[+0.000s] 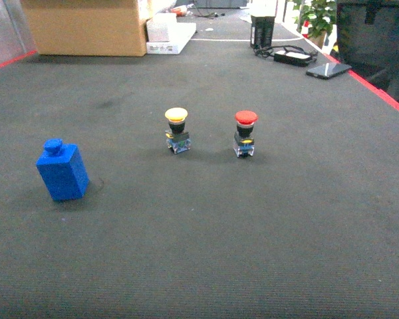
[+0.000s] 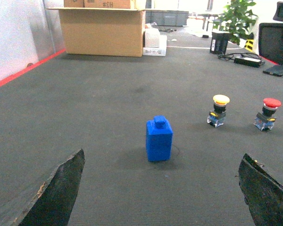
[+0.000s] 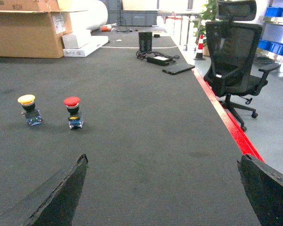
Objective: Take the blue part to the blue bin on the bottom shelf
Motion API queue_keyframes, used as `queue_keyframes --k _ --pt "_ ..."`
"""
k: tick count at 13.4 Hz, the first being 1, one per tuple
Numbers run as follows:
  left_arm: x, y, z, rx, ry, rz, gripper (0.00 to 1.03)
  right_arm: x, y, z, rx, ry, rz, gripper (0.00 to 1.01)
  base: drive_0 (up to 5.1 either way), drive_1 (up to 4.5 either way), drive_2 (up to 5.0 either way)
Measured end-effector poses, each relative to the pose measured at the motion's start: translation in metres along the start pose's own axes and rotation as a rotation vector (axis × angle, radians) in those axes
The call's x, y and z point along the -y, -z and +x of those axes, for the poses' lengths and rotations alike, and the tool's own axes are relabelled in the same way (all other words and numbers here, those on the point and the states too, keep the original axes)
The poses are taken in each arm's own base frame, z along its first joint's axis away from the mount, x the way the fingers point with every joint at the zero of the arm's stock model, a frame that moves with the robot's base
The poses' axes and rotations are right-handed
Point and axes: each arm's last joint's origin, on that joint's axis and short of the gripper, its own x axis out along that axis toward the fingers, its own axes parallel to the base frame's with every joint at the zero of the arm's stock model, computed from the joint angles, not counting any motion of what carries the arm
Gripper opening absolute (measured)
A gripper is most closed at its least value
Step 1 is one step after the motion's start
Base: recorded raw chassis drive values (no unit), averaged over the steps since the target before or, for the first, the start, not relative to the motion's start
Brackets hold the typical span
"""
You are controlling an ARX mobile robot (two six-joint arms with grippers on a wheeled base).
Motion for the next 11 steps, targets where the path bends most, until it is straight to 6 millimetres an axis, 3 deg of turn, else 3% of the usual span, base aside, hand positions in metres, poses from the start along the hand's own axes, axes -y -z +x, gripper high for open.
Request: queue_keyframes --k 10,11 --pt "0.0000 0.0004 0.0000 -0.004 0.000 0.000 0.98 0.0000 0.0004 0.0000 -0.004 0.000 0.000 0.98 0.0 0.00 0.0" --pt "0.0006 0.0030 0.0002 -0.077 -0.023 -0.011 0.98 0.0000 0.0003 0.0000 -0.003 0.000 0.000 0.98 0.0 0.00 0.0"
